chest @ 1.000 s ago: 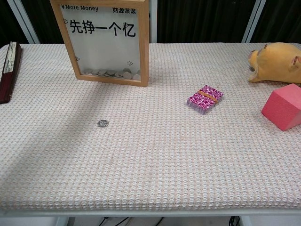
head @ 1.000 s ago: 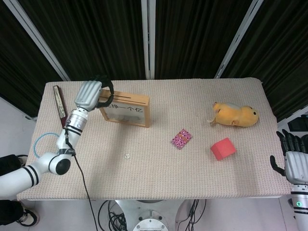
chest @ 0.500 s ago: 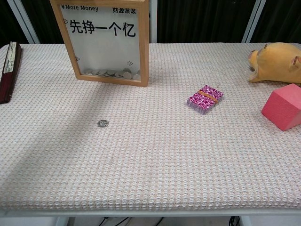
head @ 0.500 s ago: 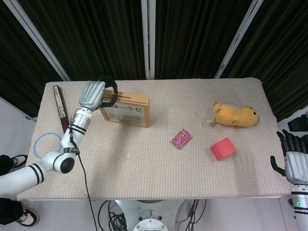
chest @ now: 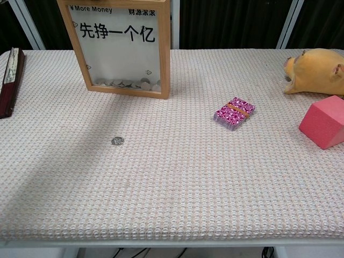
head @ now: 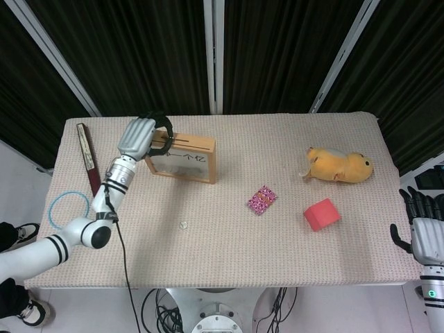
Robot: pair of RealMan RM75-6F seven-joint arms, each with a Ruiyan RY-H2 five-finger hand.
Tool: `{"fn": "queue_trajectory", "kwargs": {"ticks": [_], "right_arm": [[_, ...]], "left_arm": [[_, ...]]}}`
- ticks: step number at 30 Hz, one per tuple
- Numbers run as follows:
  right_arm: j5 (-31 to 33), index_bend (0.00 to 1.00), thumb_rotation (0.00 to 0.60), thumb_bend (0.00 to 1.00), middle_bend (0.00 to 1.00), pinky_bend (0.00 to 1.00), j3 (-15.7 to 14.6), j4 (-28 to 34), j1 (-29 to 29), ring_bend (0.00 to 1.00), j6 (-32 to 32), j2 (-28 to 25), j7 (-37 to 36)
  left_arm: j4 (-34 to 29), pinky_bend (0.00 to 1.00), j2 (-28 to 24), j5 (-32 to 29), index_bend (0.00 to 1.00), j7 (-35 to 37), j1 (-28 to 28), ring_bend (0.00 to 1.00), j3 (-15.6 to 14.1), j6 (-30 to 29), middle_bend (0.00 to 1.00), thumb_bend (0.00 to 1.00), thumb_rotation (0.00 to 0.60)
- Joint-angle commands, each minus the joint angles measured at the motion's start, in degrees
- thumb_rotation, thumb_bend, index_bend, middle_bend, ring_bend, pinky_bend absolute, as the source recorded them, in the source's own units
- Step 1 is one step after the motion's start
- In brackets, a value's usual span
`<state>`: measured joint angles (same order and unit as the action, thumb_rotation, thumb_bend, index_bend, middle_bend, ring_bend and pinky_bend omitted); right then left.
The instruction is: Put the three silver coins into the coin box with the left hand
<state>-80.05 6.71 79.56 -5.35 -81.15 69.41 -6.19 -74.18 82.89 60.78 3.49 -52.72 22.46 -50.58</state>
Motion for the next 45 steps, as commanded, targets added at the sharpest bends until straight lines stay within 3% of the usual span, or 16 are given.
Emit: {"fn": "queue_trajectory", "kwargs": {"ticks": [1, 6, 11, 16, 19, 23, 27, 32, 37, 45], "right_arm": [[0.04, 0.0, 0.6, 0.4, 0.0, 0.0, -0.02, -0.05, 0.03, 0.0, 0.04, -0.01, -0.06], [0.09, 0.0, 0.6, 0.4, 0.0, 0.0, 0.01, -0.13, 0.02, 0.0, 0.06, 0.0, -0.17], [0.14, 0.0, 0.6, 0.4, 0.0, 0.0, 0.08, 0.07, -0.09, 0.0, 0.21, -0.06, -0.21], [-0.06, 0.0, 0.6, 0.4, 0.0, 0.0, 0.17, 0.22, -0.1, 0.0, -0.11, -0.09, -0.3], [-0.04, 0.0, 0.6, 0.4, 0.0, 0.0, 0.19, 0.15, 0.0, 0.0, -0.27, -0.11, -0.54], [-0.04, 0.0, 0.6, 0.4, 0.0, 0.0, 0.08, -0.3, 0.1, 0.0, -0.23, -0.04, -0.87], [-0.75, 0.0, 0.6, 0.41, 0.0, 0.0, -0.19, -0.52, -0.24, 0.0, -0.01, 0.01, -0.61], [-1.66, 0.0, 0.6, 0.43, 0.0, 0.0, -0.12, -0.12, -0.19, 0.0, -1.17, 0.06, -0.81], [-1.82, 0.0, 0.6, 0.43, 0.0, 0.0, -0.3, 0.45, -0.13, 0.0, -1.32, -0.1, 0.04], [-1.55, 0.0, 0.6, 0.43, 0.0, 0.0, -0.12, 1.75, -0.21, 0.0, -1.28, -0.52, 0.51]], "left_arm": [[0.32, 0.23, 0.15, 0.34, 0.57, 0.21, -0.11, 0.15, -0.29, 0.07, 0.36, 0.45, 0.6], [0.78, 0.23, 0.42, 2.28, 0.3, 1.41, 0.06, 0.15, -0.66, -1.22, 0.34, 0.43, 0.6], [-0.41, 0.23, -0.22, 3.83, 0.18, 2.38, 0.63, 0.15, -0.81, -2.73, 0.33, 0.42, 0.6], [-5.47, 0.23, -2.37, 10.71, 0.2, 1.19, 3.63, 0.15, -1.47, -12.68, 0.32, 0.4, 0.6], [-9.86, 0.23, -4.76, 17.08, 0.25, -0.14, 6.98, 0.15, -3.44, -20.38, 0.33, 0.36, 0.6], [-15.19, 0.23, -8.18, 24.21, 0.31, -2.37, 12.29, 0.17, -7.79, -28.22, 0.35, 0.27, 0.6], [-18.44, 0.23, -9.4, 29.27, 0.36, -3.37, 17.79, 0.18, -13.79, -32.89, 0.37, 0.25, 0.6], [-16.36, 0.23, -7.19, 33.23, 0.38, -4.78, 21.54, 0.18, -18.91, -35.0, 0.37, 0.25, 0.6], [-10.75, 0.2, -1.71, 34.63, 0.4, -2.28, 24.22, 0.18, -23.95, -33.15, 0.37, 0.25, 0.6], [2.33, 0.18, 8.51, 36.06, 0.4, 1.6, 24.51, 0.18, -25.62, -30.04, 0.35, 0.25, 0.6]]}}
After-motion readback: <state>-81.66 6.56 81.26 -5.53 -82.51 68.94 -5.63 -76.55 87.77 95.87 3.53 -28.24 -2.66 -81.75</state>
